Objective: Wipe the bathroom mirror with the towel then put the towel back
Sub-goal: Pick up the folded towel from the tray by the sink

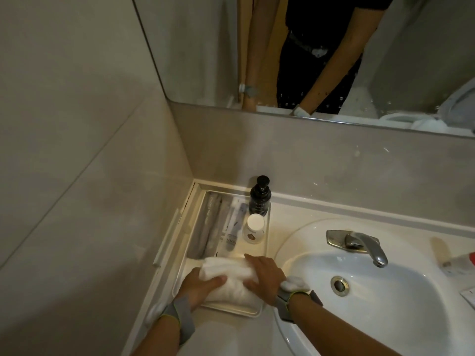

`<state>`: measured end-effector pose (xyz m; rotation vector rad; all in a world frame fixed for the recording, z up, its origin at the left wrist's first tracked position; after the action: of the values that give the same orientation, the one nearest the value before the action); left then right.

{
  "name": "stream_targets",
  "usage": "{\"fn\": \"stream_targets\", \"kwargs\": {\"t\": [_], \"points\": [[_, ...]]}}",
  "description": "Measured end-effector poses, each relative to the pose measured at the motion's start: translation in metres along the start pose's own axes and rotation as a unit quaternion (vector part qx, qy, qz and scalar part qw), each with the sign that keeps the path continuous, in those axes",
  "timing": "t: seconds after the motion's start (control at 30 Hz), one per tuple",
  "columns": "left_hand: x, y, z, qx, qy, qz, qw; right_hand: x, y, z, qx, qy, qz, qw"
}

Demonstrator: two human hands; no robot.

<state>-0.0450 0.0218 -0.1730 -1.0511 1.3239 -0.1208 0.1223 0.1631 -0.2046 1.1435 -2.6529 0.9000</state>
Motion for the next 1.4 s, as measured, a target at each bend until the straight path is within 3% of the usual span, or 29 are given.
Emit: {"fn": "stream_targets", "kwargs": {"t": [0.2, 0.3, 0.4, 0.57, 0.73, 0.87, 1.0, 1.2, 1.4], "points": [[-0.022, -0.016, 0.004, 0.034, 0.022, 0.068, 0.997, 0.01, -0.018, -0.036, -0.018, -0.025, -0.049, 0.998], [-0.05, -0.032, 0.007, 0.063, 0.049, 0.108, 0.991, 0.026, -0.03, -0.068, -0.003, 0.048, -0.124, 0.991], [-0.083, -0.051, 0.007, 0.077, 0.033, 0.142, 0.986, 0.035, -0.048, -0.099, 0.019, 0.136, -0.125, 0.983], [-0.128, -0.082, -0.002, 0.035, -0.062, 0.211, 0.975, 0.034, -0.073, -0.134, -0.033, 0.275, -0.099, 0.956], [-0.164, -0.112, 0.011, 0.074, -0.136, 0.216, 0.964, 0.052, -0.106, -0.196, -0.089, 0.386, -0.111, 0.911], [-0.204, -0.143, 0.024, 0.073, -0.117, 0.252, 0.958, 0.065, -0.13, -0.255, -0.142, 0.423, -0.163, 0.88], [-0.265, -0.18, 0.027, 0.053, -0.106, 0.31, 0.943, 0.079, -0.143, -0.307, -0.098, 0.441, -0.153, 0.879], [-0.364, -0.233, 0.025, 0.05, -0.14, 0.408, 0.901, 0.1, -0.173, -0.429, -0.215, 0.433, -0.193, 0.854], [-0.442, -0.266, 0.018, 0.033, -0.144, 0.479, 0.865, 0.122, -0.222, -0.56, -0.39, 0.395, -0.217, 0.803]]}}
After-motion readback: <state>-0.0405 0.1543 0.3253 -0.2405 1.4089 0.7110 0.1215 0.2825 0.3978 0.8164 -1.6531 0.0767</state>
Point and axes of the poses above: each hand's wrist, its own y-axis towards the middle knuckle, its own z-axis out of the palm, x = y × z, the point moved 5 cm from there along y, towards the middle knuckle, and after that the axes turned 12 degrees about -y, right-handed, at the moved point
